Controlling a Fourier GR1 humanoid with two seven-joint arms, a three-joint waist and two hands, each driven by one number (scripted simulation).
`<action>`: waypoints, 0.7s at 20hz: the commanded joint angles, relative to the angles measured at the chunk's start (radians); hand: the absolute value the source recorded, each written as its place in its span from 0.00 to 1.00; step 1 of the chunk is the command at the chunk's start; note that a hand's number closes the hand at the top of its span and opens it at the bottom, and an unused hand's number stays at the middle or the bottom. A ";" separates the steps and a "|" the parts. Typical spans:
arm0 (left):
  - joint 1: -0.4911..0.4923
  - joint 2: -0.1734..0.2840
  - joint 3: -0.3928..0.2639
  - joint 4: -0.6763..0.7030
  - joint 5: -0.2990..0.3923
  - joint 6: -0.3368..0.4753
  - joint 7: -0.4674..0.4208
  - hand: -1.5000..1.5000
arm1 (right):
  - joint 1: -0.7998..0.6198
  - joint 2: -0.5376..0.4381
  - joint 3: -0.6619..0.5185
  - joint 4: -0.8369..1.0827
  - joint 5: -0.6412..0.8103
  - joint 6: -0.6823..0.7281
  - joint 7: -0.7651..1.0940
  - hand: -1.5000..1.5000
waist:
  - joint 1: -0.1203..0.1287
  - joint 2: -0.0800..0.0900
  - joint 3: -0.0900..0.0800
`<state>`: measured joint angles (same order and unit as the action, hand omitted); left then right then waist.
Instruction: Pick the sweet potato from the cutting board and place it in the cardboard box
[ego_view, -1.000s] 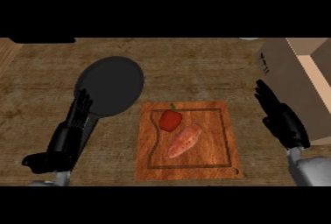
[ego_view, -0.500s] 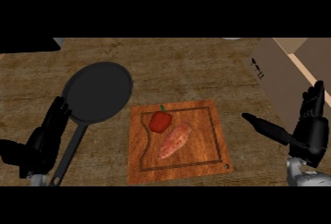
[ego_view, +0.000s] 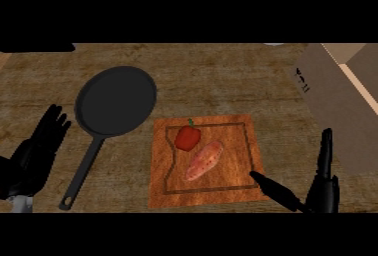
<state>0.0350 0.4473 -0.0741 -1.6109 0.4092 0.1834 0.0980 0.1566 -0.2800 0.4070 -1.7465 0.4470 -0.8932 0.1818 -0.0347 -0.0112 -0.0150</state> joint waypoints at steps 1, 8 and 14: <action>-0.006 -0.001 -0.005 -0.011 0.006 -0.010 0.005 0.50 | 0.080 -0.029 0.062 0.058 0.137 0.081 0.180 0.00 | 0.018 0.016 -0.006; -0.032 0.013 0.005 -0.016 0.024 -0.024 0.037 0.50 | 0.054 -0.055 0.103 -0.001 0.304 0.350 0.565 0.00 | 0.049 0.019 -0.004; -0.038 0.025 -0.004 -0.022 0.024 -0.049 0.045 0.50 | -0.103 0.060 0.144 -0.118 0.388 0.618 0.964 0.00 | 0.072 0.013 0.001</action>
<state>-0.0032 0.4621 -0.0796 -1.6334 0.4305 0.1518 0.1422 0.1389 -0.2813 0.5282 -1.8075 0.7813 -0.4262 0.9081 0.0203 0.0038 -0.0163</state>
